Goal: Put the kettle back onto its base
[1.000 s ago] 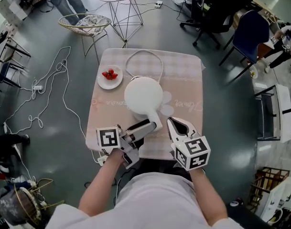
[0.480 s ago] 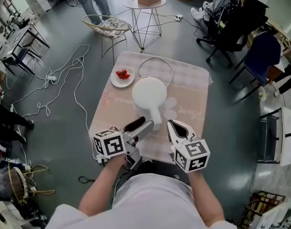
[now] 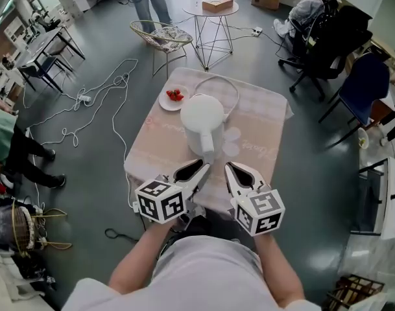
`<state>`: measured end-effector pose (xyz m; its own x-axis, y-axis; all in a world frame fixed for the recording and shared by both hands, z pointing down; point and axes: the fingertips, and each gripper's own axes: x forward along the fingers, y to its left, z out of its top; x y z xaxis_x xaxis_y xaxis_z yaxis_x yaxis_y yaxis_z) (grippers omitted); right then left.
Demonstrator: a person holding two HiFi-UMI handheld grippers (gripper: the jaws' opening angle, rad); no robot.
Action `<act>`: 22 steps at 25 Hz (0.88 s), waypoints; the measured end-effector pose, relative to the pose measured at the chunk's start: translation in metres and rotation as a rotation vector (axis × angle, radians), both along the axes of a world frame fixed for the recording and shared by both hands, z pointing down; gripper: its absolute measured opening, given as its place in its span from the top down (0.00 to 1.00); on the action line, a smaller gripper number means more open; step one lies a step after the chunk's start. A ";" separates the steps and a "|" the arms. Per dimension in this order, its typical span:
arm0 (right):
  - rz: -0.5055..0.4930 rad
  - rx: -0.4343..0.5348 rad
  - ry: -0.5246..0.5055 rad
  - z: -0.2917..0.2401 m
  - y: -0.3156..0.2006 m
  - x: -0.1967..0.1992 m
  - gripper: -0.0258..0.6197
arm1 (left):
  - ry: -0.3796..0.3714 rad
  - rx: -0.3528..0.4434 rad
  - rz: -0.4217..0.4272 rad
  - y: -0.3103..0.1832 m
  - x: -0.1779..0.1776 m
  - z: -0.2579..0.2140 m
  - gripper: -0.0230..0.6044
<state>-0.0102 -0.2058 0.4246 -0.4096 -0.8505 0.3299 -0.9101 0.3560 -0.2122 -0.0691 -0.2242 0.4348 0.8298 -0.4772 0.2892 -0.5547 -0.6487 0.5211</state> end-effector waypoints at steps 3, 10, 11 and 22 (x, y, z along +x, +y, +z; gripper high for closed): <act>-0.030 0.004 -0.023 -0.002 0.015 -0.002 0.95 | -0.068 0.074 -0.006 0.018 0.008 -0.003 0.83; -0.091 0.031 -0.033 -0.009 0.047 -0.001 0.96 | -0.186 0.196 -0.051 0.053 0.022 -0.011 0.95; -0.093 0.031 -0.036 -0.009 0.050 0.000 0.96 | -0.194 0.202 -0.049 0.057 0.024 -0.012 0.95; -0.105 0.047 -0.043 -0.018 0.057 0.001 0.96 | -0.214 0.223 -0.041 0.067 0.031 -0.018 0.95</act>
